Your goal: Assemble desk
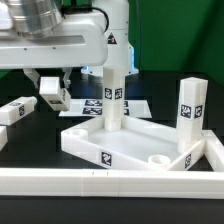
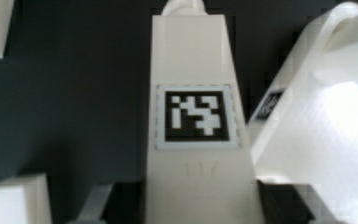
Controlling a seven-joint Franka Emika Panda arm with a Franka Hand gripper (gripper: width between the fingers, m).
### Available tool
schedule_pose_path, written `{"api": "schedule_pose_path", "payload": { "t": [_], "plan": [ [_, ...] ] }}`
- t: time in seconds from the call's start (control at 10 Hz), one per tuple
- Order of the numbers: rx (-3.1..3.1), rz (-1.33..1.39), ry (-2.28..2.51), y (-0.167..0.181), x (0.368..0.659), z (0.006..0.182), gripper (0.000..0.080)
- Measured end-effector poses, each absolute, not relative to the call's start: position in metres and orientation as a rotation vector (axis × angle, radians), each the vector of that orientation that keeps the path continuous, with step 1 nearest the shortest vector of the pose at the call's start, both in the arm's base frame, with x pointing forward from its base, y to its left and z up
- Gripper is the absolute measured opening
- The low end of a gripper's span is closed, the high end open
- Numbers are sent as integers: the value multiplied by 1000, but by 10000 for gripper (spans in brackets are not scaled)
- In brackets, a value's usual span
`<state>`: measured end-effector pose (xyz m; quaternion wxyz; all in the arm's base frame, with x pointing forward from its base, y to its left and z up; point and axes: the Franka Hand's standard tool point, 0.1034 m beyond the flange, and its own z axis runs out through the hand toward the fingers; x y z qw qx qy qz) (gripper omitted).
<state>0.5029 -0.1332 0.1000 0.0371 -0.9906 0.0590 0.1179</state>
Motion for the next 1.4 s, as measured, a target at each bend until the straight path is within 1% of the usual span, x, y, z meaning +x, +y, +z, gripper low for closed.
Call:
{"api": "schedule_pose_path", "payload": {
  "t": [0.4, 0.5, 0.6, 0.7, 0.9, 1.0, 1.2, 1.3, 1.4],
  "plan": [
    [-3116, -29, 138, -123, 539, 140, 288],
    [-3118, -64, 149, -121, 539, 143, 288],
    [-3139, -200, 139, -127, 544, 144, 288],
    [-3155, -304, 136, -131, 543, 142, 288],
    [-3165, -388, 142, -130, 544, 140, 288],
    [-3154, -390, 133, -113, 549, 141, 288],
    [-3123, -436, 141, -76, 572, 150, 288],
    [-3116, -445, 131, -62, 578, 152, 288],
    [-3117, -440, 127, -60, 577, 151, 288]
  ]
}}
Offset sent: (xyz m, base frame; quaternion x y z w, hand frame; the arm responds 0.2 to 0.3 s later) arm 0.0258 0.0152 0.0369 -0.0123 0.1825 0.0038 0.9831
